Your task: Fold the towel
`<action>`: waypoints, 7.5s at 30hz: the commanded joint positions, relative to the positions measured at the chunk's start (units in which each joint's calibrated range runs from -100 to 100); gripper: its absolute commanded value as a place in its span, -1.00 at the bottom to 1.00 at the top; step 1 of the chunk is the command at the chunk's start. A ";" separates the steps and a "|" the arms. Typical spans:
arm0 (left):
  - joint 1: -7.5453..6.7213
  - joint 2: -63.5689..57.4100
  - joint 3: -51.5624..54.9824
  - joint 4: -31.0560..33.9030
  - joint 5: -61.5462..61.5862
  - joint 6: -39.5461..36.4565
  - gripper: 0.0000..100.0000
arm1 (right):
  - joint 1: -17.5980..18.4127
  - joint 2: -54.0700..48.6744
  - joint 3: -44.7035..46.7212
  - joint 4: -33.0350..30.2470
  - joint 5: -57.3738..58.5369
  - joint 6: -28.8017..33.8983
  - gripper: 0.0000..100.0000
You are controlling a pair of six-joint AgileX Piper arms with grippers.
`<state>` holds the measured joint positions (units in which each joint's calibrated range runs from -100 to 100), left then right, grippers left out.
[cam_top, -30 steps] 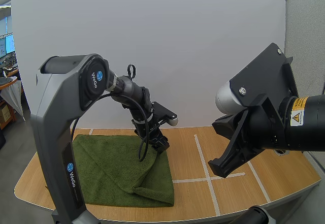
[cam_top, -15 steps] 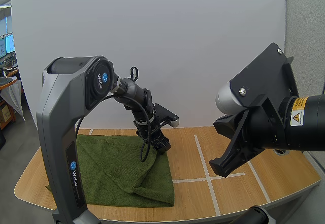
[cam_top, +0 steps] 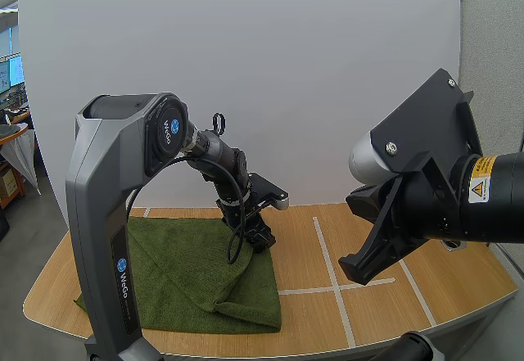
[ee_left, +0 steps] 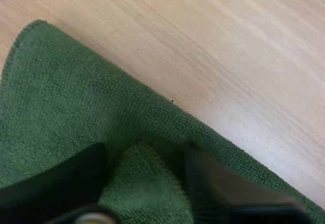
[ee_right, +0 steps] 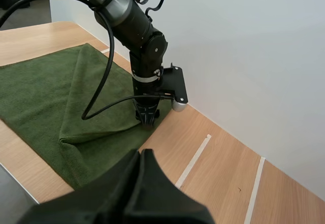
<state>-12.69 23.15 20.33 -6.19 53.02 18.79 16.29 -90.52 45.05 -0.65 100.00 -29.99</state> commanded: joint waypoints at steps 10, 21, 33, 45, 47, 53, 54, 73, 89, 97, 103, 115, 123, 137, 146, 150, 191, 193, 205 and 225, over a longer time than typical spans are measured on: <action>-0.22 0.34 -0.28 0.25 1.96 -0.35 -0.13 | -0.25 -0.43 0.28 -0.39 0.00 0.19 -1.00; -0.07 -5.17 -0.28 1.14 4.59 -1.54 -1.00 | -0.25 -0.43 0.28 -0.39 0.00 0.19 -1.00; 2.89 -14.67 3.16 1.93 15.17 -3.02 -1.00 | -0.25 -0.43 0.28 -0.39 0.00 0.19 -1.00; 9.11 -30.07 17.18 2.47 15.19 0.09 -1.00 | -0.25 -0.43 0.28 0.34 0.00 0.19 -1.00; 10.49 -33.24 19.16 2.50 15.37 1.05 -1.00 | -0.25 -0.43 0.28 0.34 0.00 0.19 -1.00; 14.90 -41.54 22.74 2.50 19.49 4.21 -1.00 | -0.25 -0.43 0.28 1.39 0.00 0.19 -1.00; 15.71 -42.96 23.09 2.50 19.76 4.73 -1.00 | -0.25 -0.43 0.28 1.50 0.00 0.19 -1.00; 32.42 -50.73 27.88 -3.89 26.81 23.24 -1.00 | -0.25 -0.43 0.28 4.17 0.00 0.19 -1.00; 40.90 -50.48 35.04 -10.16 23.05 38.04 -1.00 | -0.25 -0.43 0.28 4.17 0.00 0.19 -1.00; 40.90 -50.48 35.47 -10.16 17.13 40.21 -1.00 | -0.25 -0.43 0.28 4.17 0.00 0.19 -1.00; 40.90 -50.48 31.36 -10.28 16.03 40.29 -1.00 | -0.25 -0.43 0.28 4.17 0.00 0.19 -1.00; 40.90 -48.18 32.57 -10.15 20.24 41.09 -1.00 | -0.25 -0.43 0.28 4.17 0.00 0.19 -1.00; 40.90 -46.01 35.33 -8.87 13.42 41.19 -1.00 | -0.25 -0.43 0.28 3.83 0.00 0.19 -1.00; 40.90 -46.01 39.60 -7.98 5.58 41.52 -1.00 | -0.25 -0.43 0.28 2.48 0.00 0.19 -1.00; 40.90 -46.01 39.60 -8.10 6.12 41.40 -0.89 | -0.25 -0.43 0.28 2.48 0.00 0.19 -1.00; 40.90 -46.01 39.60 -8.47 5.96 41.40 -0.27 | -0.25 -0.43 0.28 2.48 0.00 0.19 -1.00; 40.82 -39.02 14.81 -27.24 15.74 34.98 0.70 | -0.25 38.43 10.80 23.06 -0.81 -12.88 -1.00; 40.82 -36.11 13.42 -27.33 15.89 35.55 0.70 | -0.25 41.81 10.80 23.93 -4.06 -12.88 -1.00; 40.20 -16.63 -0.67 -27.46 16.14 37.19 0.70 | -0.25 51.78 10.80 23.31 -9.43 -12.51 -1.00; 34.26 2.65 -11.30 -24.81 6.43 37.27 0.69 | -0.25 51.78 10.80 22.73 -9.02 -12.52 -1.00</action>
<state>22.03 21.58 12.16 -31.93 61.27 55.82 16.29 -38.41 55.81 22.57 90.75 -42.18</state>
